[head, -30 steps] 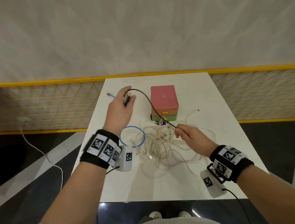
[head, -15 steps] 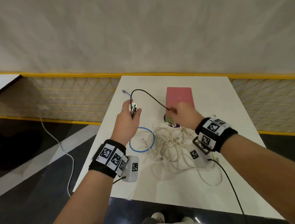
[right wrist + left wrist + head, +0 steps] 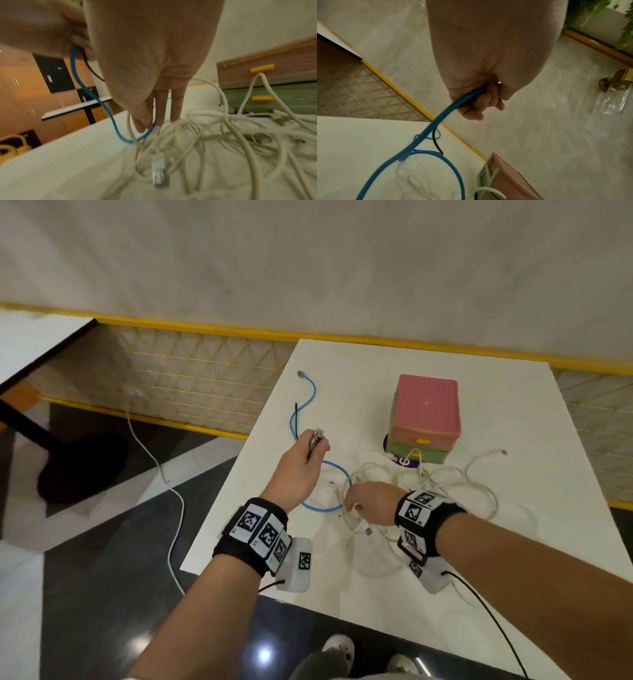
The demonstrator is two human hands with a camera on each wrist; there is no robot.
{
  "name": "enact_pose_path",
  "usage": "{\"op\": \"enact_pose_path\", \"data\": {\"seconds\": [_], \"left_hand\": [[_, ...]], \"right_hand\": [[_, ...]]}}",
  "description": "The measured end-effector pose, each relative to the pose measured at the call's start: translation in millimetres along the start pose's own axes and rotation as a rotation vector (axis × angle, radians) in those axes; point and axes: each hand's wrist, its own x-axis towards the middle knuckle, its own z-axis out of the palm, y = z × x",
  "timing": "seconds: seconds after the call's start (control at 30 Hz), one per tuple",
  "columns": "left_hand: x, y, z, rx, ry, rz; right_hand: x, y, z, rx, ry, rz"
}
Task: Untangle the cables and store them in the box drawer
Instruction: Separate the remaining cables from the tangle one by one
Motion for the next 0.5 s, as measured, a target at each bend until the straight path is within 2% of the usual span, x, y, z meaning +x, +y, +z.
{"op": "enact_pose_path", "data": {"seconds": [0.3, 0.43, 0.5], "left_hand": [[-11, 7, 7, -0.039, -0.037, -0.026], [-12, 8, 8, -0.061, -0.032, -0.026], [-13, 6, 7, -0.097, 0.025, -0.017]], "right_hand": [[8, -7, 7, -0.493, 0.02, -0.096], [6, 0, 7, -0.403, 0.021, -0.142], [2, 7, 2, -0.325, 0.036, -0.177]]}}
